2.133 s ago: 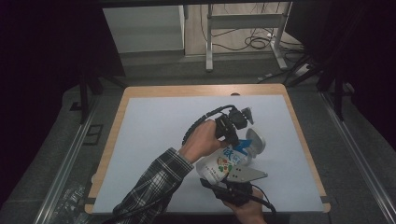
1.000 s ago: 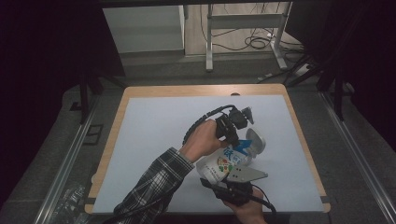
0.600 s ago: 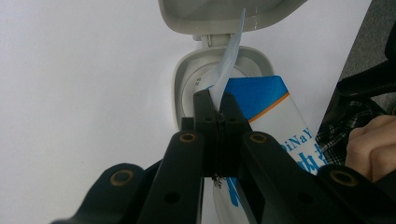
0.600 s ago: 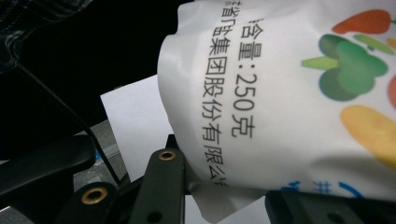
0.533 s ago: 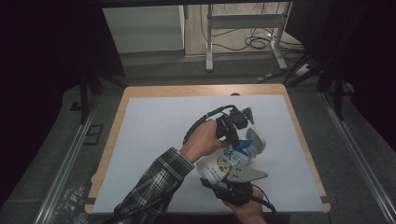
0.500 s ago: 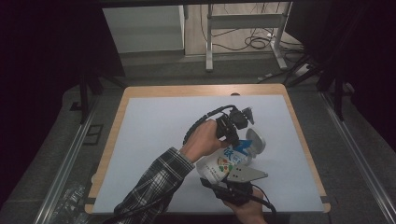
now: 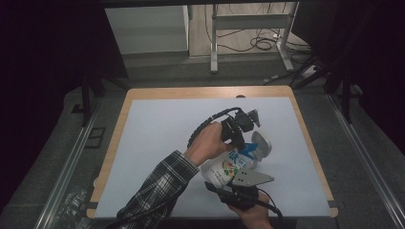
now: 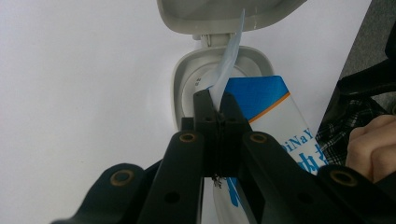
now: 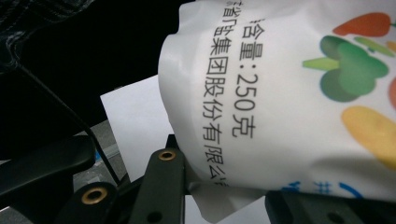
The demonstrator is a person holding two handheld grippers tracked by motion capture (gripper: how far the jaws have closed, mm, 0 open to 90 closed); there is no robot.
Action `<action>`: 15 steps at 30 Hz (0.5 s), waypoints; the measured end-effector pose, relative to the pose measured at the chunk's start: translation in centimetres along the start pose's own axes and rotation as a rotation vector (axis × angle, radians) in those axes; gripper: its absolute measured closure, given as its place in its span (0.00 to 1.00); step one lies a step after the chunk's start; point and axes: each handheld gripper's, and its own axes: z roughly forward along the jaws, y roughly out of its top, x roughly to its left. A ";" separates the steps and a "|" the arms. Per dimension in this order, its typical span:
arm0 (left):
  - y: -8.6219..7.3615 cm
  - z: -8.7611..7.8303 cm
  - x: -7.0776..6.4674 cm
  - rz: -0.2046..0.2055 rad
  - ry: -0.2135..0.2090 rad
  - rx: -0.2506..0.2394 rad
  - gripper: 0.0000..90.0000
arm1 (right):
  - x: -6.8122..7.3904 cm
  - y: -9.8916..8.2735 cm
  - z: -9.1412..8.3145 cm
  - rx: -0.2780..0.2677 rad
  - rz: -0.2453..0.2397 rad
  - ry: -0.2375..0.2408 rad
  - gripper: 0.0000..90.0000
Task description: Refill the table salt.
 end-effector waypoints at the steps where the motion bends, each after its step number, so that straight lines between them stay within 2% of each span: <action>1: 0.0 0.0 0.0 0.000 0.000 0.000 1.00 | 0.0 0.0 0.0 0.000 0.000 0.000 0.82; 15: 0.0 0.0 0.0 -0.001 -0.001 0.001 1.00 | 0.0 0.0 0.0 0.002 0.000 -0.001 0.82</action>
